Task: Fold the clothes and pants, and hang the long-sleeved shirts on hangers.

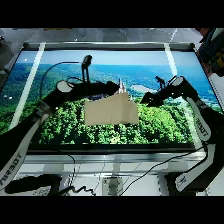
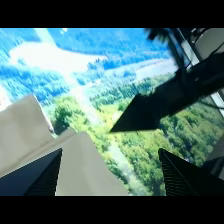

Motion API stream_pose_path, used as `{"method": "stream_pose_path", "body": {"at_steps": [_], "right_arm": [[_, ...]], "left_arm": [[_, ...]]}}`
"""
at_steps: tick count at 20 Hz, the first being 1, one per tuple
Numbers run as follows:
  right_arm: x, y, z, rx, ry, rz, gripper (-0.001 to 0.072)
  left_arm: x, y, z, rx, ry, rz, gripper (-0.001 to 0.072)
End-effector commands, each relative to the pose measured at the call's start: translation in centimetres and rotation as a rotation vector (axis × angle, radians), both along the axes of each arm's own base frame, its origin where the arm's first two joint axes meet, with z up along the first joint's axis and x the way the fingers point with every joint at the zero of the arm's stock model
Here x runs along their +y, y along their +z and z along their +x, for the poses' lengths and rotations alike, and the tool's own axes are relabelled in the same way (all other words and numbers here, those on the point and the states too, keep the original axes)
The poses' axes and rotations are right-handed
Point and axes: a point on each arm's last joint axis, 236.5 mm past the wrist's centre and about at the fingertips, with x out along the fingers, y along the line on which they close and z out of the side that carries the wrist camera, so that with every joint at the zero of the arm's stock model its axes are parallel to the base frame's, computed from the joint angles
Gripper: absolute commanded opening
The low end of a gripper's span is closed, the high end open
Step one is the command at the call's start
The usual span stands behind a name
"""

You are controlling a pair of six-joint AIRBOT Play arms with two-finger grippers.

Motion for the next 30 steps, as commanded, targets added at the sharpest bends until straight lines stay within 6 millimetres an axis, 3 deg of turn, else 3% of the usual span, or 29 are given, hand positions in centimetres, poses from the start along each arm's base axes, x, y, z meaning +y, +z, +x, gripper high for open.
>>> {"method": "stream_pose_path", "body": {"at_steps": [1, 5, 10, 11, 12, 13, 15, 17, 18, 20, 23, 25, 27, 30], "right_arm": [[3.9, -1.9, -0.4, 0.015, 0.045, 0.096, 0.0578], [8.5, -2.7, 0.9, -0.069, 0.052, 0.078, 0.0576], [14.8, -3.0, 0.4, -0.159, 0.129, 0.05, 0.0525], [15.6, -3.2, 0.3, -0.181, 0.144, 0.036, 0.0367], [16.2, -3.3, 0.4, -0.209, 0.158, 0.018, 0.0163], [16.5, -3.3, 0.5, -0.23, 0.171, 0.004, 0.0014], [16.5, -2.2, 0.9, -0.249, 0.17, 0.007, 0.0016], [15.0, -0.1, 2.1, -0.281, 0.128, 0.0, 0.0015], [13.4, 1.4, 3.0, -0.303, 0.092, -0.013, 0.0015], [8.5, 4.6, 5.1, -0.36, -0.001, -0.075, 0.0015], [-2.6, 9.4, 6.7, -0.402, -0.199, -0.21, 0.0015], [-10.8, 11.7, 5.5, -0.385, -0.323, -0.304, 0.0016], [-19.4, 13.3, 3.0, -0.344, -0.465, -0.399, 0.0016], [-30.9, 14.7, -3.5, -0.226, -0.723, -0.489, 0.0015]], "left_arm": [[2.6, 2.9, 0.2, -0.074, 0.019, 0.015, 0.0713], [4.0, 4.0, 0.7, -0.093, 0.047, 0.009, 0.0713], [4.1, 4.0, 0.8, -0.093, 0.051, 0.009, 0.0712], [4.1, 3.9, 0.7, -0.091, 0.047, 0.009, 0.0712], [4.0, 3.9, 0.5, -0.086, 0.036, 0.009, 0.0712], [3.8, 3.9, 0.0, -0.078, 0.015, 0.01, 0.071], [3.3, 4.4, -1.9, -0.067, -0.053, 0.009, 0.0674], [4.3, 5.2, -3.0, -0.126, -0.079, 0.088, 0.0493], [5.2, 5.7, -3.3, -0.177, -0.077, 0.148, 0.0362], [7.7, 7.4, -4.0, -0.29, -0.058, 0.275, 0.0011], [11.7, 10.8, -5.2, -0.444, -0.003, 0.429, 0.0016], [14.0, 12.9, -6.4, -0.522, 0.035, 0.511, 0.0016], [16.4, 14.6, -7.4, -0.584, 0.078, 0.589, 0.0017], [20.0, 17.0, -8.6, -0.665, 0.16, 0.7, 0.0016]]}}
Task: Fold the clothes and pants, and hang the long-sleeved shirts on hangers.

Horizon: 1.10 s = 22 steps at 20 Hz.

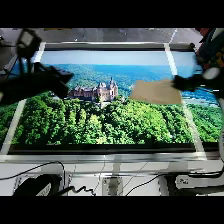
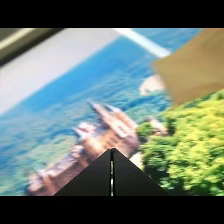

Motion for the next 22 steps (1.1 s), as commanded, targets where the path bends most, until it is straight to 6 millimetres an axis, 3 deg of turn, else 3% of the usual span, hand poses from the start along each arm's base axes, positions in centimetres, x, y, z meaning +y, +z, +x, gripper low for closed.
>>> {"method": "stream_pose_path", "body": {"at_steps": [1, 4, 7, 9, 11, 12, 14, 15, 17, 18, 19, 20, 22], "right_arm": [[-13.2, 1.7, -8.9, 0.107, -0.344, -0.037, 0.0016], [-19.1, 1.4, -16.8, 0.213, -0.537, 0.004, 0.0016], [-22.1, 0.5, -24.6, 0.342, -0.725, 0.07, 0.0016], [-22.6, 0.3, -27.9, 0.387, -0.861, 0.14, 0.0016], [-23.0, 0.3, -29.4, 0.401, -0.925, 0.172, 0.0018], [-23.2, 0.2, -29.7, 0.398, -0.96, 0.183, 0.0095], [-23.1, 0.3, -29.8, 0.401, -0.986, 0.198, 0.0541], [-23.0, 0.3, -29.6, 0.4, -0.979, 0.199, 0.063], [-22.2, 0.2, -29.0, 0.405, -0.956, 0.219, 0.0611], [-21.7, 0.3, -28.6, 0.408, -0.939, 0.227, 0.041], [-21.1, 0.2, -28.2, 0.42, -0.919, 0.23, 0.0073], [-20.6, 0.2, -27.6, 0.427, -0.894, 0.229, 0.0016], [-19.0, 0.3, -25.3, 0.42, -0.782, 0.213, 0.0016]], "left_arm": [[5.0, 2.6, -1.5, -0.13, 0.118, 0.149, 0.0016], [6.5, 4.1, -2.5, -0.178, 0.158, 0.171, 0.0017], [6.5, 4.2, -2.7, -0.182, 0.158, 0.17, 0.0017], [6.5, 4.2, -2.6, -0.181, 0.157, 0.17, 0.0017], [6.5, 4.2, -2.6, -0.181, 0.157, 0.17, 0.0017], [6.5, 4.2, -2.6, -0.181, 0.157, 0.17, 0.0017], [6.5, 4.2, -2.6, -0.181, 0.157, 0.17, 0.0017], [6.5, 4.2, -2.6, -0.181, 0.157, 0.17, 0.0016], [6.5, 4.2, -2.6, -0.181, 0.157, 0.17, 0.0017], [6.5, 4.2, -2.6, -0.181, 0.157, 0.17, 0.0017], [6.5, 4.2, -2.6, -0.181, 0.157, 0.17, 0.0017], [6.5, 4.2, -2.6, -0.181, 0.157, 0.17, 0.0017], [6.5, 4.2, -2.6, -0.181, 0.157, 0.17, 0.0017]]}}
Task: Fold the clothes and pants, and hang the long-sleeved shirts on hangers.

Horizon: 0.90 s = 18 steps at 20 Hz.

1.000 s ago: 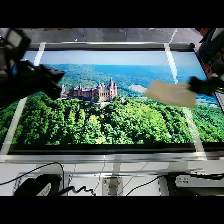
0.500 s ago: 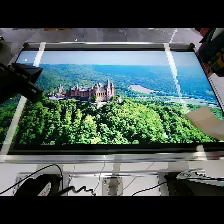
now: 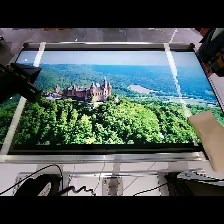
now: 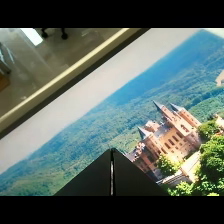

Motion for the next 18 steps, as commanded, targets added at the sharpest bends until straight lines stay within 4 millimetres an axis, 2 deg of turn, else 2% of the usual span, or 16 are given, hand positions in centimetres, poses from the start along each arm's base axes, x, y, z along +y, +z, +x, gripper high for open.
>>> {"method": "stream_pose_path", "body": {"at_steps": [1, 3, 5, 8, 10, 13, 16, 18], "right_arm": [[3.0, 0.1, 3.4, -0.019, 0.174, 0.019, 0.0015], [6.0, 0.2, 6.5, -0.029, 0.32, 0.021, 0.0015], [10.2, 0.2, 9.9, -0.039, 0.505, 0.018, 0.0015], [17.8, 0.3, 14.7, -0.065, 0.806, -0.015, 0.0015], [23.4, 0.4, 17.0, -0.096, 1.041, -0.05, 0.0015], [31.7, 0.5, 19.1, -0.139, 1.316, -0.12, 0.0016], [37.3, 0.8, 20.4, -0.189, 1.472, -0.215, 0.0016], [39.7, 1.2, 21.0, -0.236, 1.519, -0.243, 0.0016]], "left_arm": [[0.0, 0.0, 0.0, -0.001, 0.001, 0.0, 0.0017], [0.0, 0.0, 0.0, -0.001, 0.001, 0.0, 0.0017], [0.0, 0.0, 0.0, 0.0, 0.001, 0.0, 0.0016], [0.0, 0.0, 0.0, 0.0, 0.001, 0.0, 0.0017], [0.0, 0.0, 0.0, -0.001, 0.001, 0.0, 0.0016], [0.0, 0.0, 0.0, 0.0, 0.001, 0.0, 0.0017], [0.0, 0.0, 0.0, 0.0, 0.001, 0.0, 0.0017], [0.0, 0.0, 0.0, -0.001, 0.001, 0.0, 0.0017]]}}
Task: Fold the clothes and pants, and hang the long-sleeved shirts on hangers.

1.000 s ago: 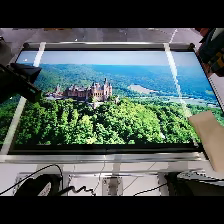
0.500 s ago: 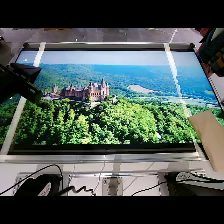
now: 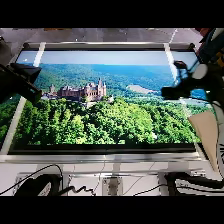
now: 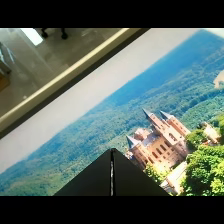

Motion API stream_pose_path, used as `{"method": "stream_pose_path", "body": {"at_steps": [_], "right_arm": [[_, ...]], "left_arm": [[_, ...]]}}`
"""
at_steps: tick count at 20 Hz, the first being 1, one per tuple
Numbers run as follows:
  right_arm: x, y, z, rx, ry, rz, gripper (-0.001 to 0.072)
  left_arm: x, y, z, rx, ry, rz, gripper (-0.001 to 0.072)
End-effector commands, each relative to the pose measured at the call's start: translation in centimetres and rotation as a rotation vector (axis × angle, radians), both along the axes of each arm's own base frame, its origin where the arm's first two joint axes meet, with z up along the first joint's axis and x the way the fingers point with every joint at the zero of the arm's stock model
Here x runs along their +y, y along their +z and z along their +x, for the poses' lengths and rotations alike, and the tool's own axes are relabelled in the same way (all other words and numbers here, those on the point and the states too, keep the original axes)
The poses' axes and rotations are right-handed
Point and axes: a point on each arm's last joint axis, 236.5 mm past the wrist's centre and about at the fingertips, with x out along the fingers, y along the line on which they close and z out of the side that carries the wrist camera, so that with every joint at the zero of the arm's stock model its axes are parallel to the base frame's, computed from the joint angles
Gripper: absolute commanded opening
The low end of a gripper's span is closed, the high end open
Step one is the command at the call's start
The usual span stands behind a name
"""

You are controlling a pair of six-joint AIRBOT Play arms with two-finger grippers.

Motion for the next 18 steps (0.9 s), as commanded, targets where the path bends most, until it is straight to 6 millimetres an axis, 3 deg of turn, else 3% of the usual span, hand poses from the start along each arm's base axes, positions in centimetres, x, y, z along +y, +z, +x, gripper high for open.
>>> {"method": "stream_pose_path", "body": {"at_steps": [1, 18], "right_arm": [[5.39, 0.68, 1.38, -0.11, 0.146, -0.025, 0.0016], [6.06, 0.98, 1.93, -0.139, 0.149, -0.007, 0.0017]], "left_arm": [[0.04, 0.01, -0.01, 0.0, 0.001, 0.0, 0.0017], [0.04, 0.01, -0.01, 0.0, 0.001, 0.0, 0.0017]]}}
